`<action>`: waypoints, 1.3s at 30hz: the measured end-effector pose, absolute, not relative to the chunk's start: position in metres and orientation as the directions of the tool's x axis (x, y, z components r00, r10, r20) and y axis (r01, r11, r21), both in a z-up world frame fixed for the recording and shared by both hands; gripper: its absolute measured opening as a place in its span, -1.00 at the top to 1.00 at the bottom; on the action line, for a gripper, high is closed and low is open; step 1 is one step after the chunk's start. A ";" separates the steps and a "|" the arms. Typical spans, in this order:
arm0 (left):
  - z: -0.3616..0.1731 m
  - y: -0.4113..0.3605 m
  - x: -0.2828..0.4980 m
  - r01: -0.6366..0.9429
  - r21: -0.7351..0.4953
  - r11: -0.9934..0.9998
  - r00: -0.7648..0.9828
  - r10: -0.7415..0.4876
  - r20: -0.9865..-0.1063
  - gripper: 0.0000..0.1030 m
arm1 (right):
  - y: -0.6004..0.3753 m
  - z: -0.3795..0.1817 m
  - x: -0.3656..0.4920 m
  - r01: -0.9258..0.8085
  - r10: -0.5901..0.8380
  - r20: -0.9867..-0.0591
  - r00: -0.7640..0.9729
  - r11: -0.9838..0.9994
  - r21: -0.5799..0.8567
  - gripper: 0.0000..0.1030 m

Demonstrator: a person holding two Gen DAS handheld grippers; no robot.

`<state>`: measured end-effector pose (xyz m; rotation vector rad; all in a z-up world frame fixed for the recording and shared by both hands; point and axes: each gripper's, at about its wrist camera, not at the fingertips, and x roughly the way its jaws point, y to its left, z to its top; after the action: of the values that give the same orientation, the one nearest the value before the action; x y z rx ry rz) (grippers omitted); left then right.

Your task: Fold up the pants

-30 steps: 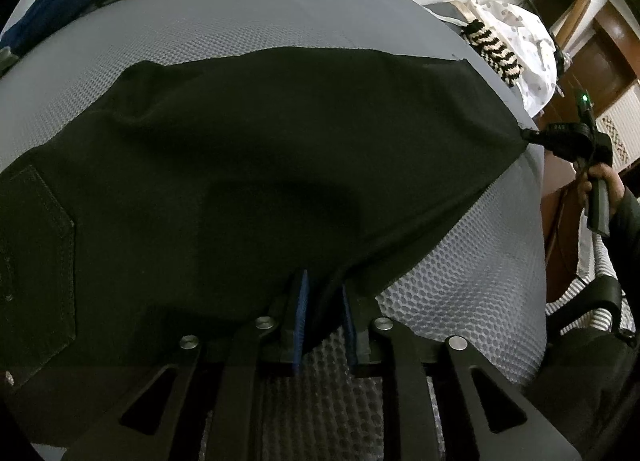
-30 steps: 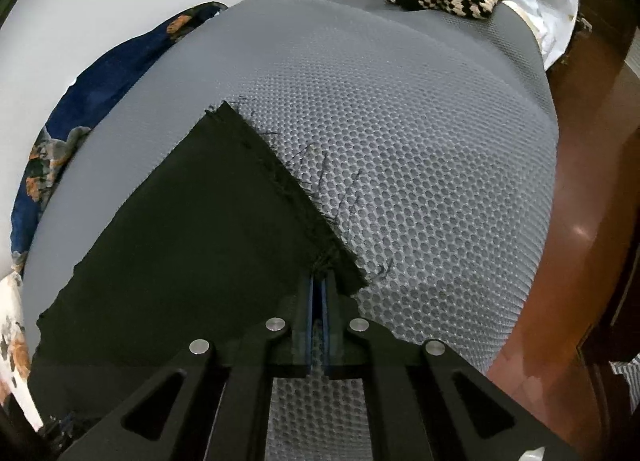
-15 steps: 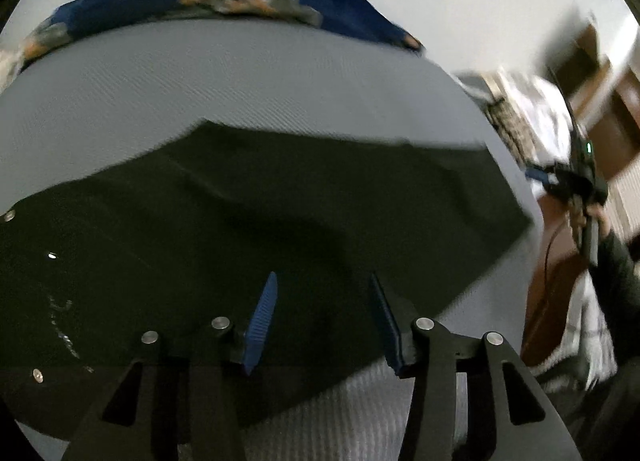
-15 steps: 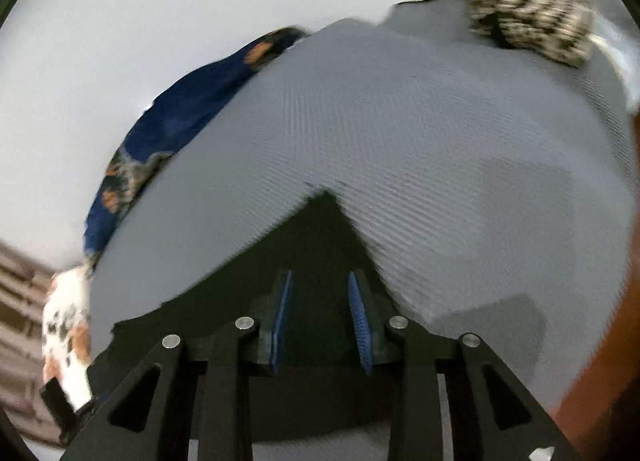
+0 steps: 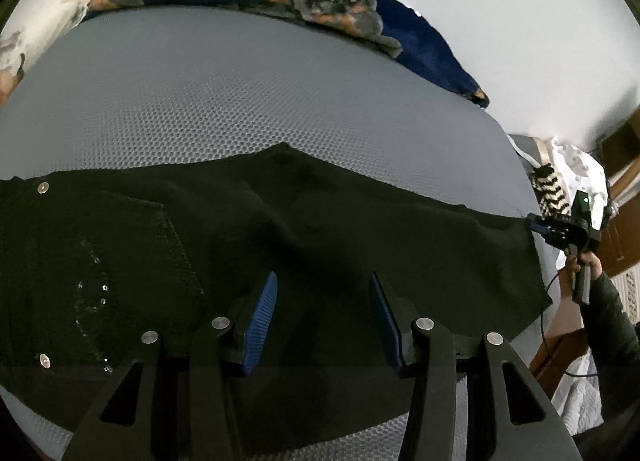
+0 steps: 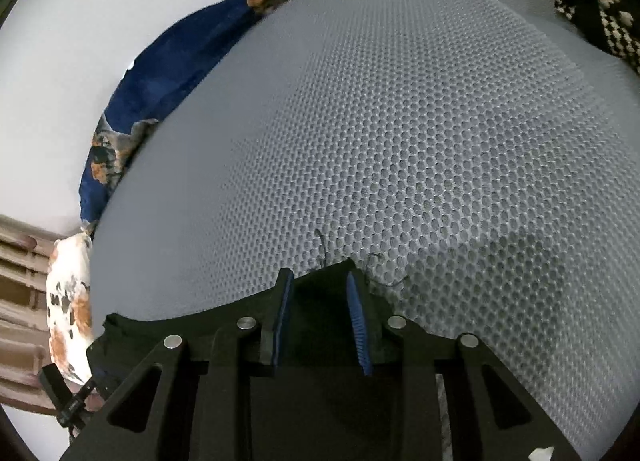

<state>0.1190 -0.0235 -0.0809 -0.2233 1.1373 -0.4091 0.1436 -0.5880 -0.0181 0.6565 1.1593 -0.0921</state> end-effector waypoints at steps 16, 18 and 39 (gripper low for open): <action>-0.090 -0.044 0.130 0.207 -0.344 0.916 0.334 -0.397 -0.855 0.05 | -0.546 0.004 0.141 0.275 0.192 -0.844 0.501 0.889 0.366 0.92; -0.088 -0.041 0.132 0.197 -0.344 0.918 0.354 -0.393 -0.848 0.05 | -0.539 0.021 0.131 0.293 0.104 -0.828 0.550 0.905 0.308 0.94; -0.107 -0.005 0.152 0.145 -0.275 0.950 0.392 -0.311 -0.866 0.05 | -0.518 0.027 0.137 0.438 -0.110 -0.864 0.491 0.889 0.136 0.52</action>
<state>0.1520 -0.0046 -0.1072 -0.1644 1.1323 -0.2913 0.1375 -0.5177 0.0274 0.3620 1.0075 -0.3418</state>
